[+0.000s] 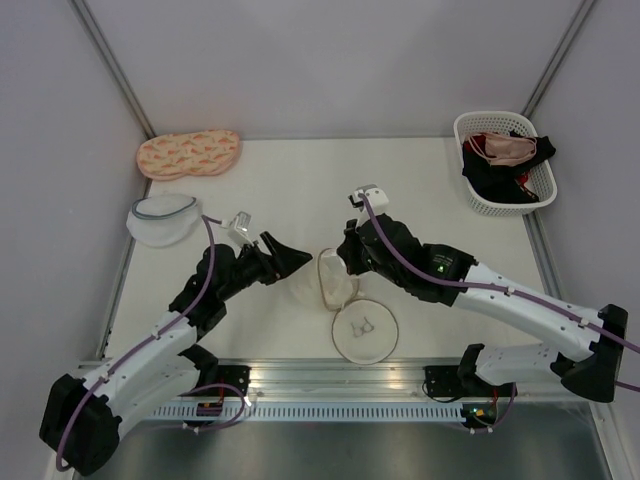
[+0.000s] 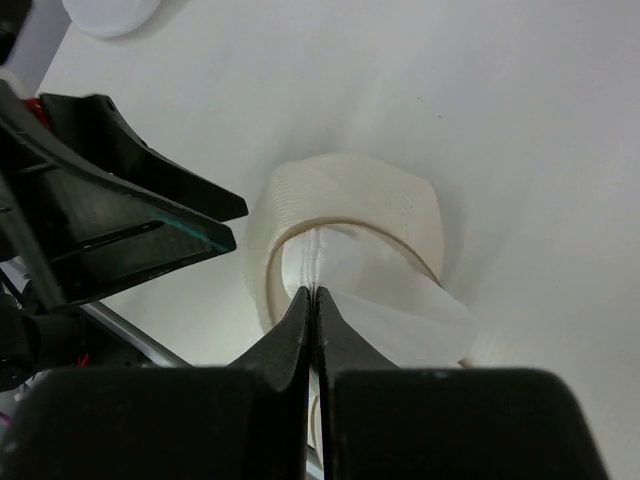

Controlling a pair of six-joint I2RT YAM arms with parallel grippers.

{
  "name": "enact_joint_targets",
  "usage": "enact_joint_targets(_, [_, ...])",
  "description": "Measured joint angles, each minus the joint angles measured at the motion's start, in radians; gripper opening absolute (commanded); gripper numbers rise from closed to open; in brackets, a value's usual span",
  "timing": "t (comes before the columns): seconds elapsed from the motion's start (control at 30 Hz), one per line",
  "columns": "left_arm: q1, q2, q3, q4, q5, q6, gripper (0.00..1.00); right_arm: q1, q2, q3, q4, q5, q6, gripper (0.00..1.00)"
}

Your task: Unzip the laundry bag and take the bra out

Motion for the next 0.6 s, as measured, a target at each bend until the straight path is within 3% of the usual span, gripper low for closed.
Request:
enact_joint_targets(0.13, [-0.047,-0.013,0.097,-0.069,0.0,0.064,0.9,-0.005,0.03,0.001,0.001,-0.013,0.003,0.0])
enact_joint_targets(0.33, [-0.143,-0.012,0.105,-0.17,-0.043,0.153,0.95,-0.016,0.079,0.013,0.006,-0.03,0.013,0.0])
enact_joint_targets(0.6, [-0.222,0.05,0.112,-0.338,-0.259,0.243,0.94,-0.032,0.086,0.038,0.016,-0.031,0.019,0.0])
